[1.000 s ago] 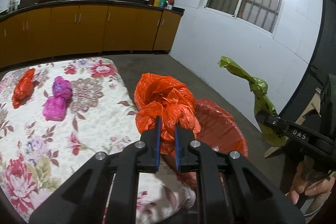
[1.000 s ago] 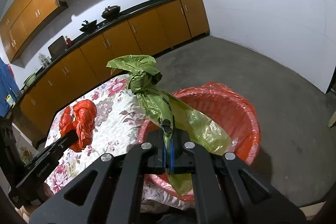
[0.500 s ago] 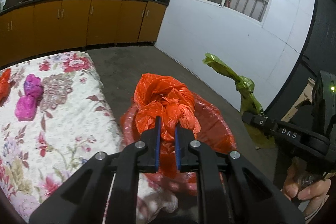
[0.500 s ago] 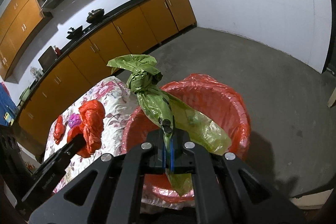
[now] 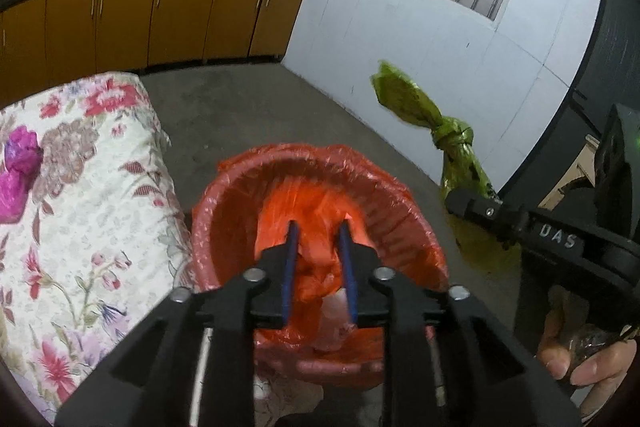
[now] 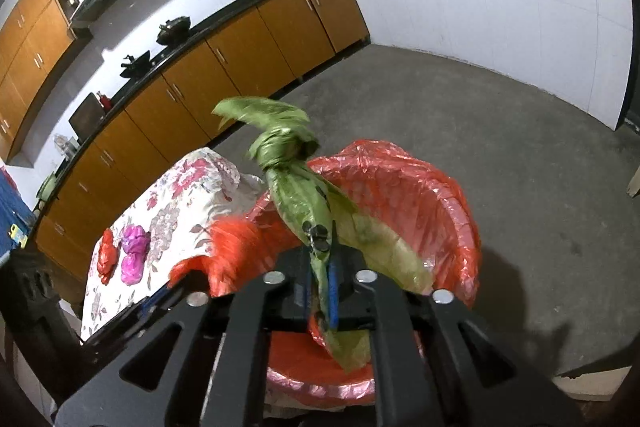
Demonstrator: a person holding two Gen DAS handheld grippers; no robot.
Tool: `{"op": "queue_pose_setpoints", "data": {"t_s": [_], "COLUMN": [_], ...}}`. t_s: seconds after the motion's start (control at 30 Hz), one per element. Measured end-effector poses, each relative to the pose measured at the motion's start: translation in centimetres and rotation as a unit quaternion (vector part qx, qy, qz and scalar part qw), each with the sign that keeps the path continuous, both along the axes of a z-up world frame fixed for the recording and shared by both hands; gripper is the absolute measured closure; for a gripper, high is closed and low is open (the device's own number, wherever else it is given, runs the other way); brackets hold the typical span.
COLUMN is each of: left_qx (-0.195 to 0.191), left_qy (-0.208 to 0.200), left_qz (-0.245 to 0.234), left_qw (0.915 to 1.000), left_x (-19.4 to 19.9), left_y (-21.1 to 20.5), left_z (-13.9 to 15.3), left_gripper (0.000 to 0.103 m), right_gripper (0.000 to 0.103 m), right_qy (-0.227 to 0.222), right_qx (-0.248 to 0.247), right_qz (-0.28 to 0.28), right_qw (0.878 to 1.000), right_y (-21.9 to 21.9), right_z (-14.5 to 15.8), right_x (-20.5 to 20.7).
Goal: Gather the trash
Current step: 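Carry both bags over the red basket and open both tools to drop them, then withdraw both open tools from the basket back over the table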
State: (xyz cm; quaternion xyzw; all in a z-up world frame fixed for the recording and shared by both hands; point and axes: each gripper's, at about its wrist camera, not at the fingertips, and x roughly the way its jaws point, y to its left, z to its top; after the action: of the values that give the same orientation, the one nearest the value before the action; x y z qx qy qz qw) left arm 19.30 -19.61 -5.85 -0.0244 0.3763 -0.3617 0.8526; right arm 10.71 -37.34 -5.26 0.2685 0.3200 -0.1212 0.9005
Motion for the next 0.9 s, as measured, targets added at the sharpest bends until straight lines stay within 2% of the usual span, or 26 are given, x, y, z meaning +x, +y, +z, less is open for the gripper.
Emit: {"op": "queue_pose_setpoints", "data": {"t_s": [0.03, 0.13, 0.27, 0.5, 0.57, 0.67, 0.83, 0.9], "left_qx": [0.001, 0.008, 0.015, 0.035, 0.045, 0.054, 0.062, 0.069], "left_qy": [0.004, 0.016, 0.01, -0.033, -0.046, -0.056, -0.066, -0.071], "left_qz": [0.002, 0.013, 0.036, 0.106, 0.131, 0.166, 0.229, 0.255], "left_qw": [1.0, 0.9997, 0.9992, 0.9932, 0.9893, 0.983, 0.9692, 0.9618], "left_x": [0.1, 0.6, 0.8, 1.0, 1.2, 1.7, 2.8, 3.2], "left_y": [0.1, 0.7, 2.4, 7.6, 9.6, 12.6, 18.3, 20.9], "left_z": [-0.3, -1.2, -1.5, -0.6, -0.1, 0.4, 1.2, 1.4], "left_gripper": [0.074, 0.07, 0.067, 0.049, 0.046, 0.044, 0.041, 0.041], "right_gripper": [0.073, 0.06, 0.06, 0.06, 0.06, 0.054, 0.052, 0.044], "right_qy": [0.001, 0.006, 0.01, -0.002, -0.007, -0.017, -0.022, -0.025], "right_qx": [0.001, 0.003, 0.0, -0.03, -0.041, -0.05, -0.056, -0.061], "right_qz": [0.0, 0.0, -0.001, 0.037, 0.062, 0.1, 0.163, 0.182], "right_qw": [1.0, 1.0, 1.0, 0.999, 0.997, 0.994, 0.985, 0.981], "right_y": [-0.1, 0.0, -0.1, 2.5, 4.2, 7.1, 12.3, 14.2], "right_z": [-0.2, -0.7, -0.8, 0.9, 1.4, 2.0, 2.6, 2.9], "right_x": [0.0, -0.2, -0.3, 0.9, 1.6, 3.0, 5.5, 6.3]}}
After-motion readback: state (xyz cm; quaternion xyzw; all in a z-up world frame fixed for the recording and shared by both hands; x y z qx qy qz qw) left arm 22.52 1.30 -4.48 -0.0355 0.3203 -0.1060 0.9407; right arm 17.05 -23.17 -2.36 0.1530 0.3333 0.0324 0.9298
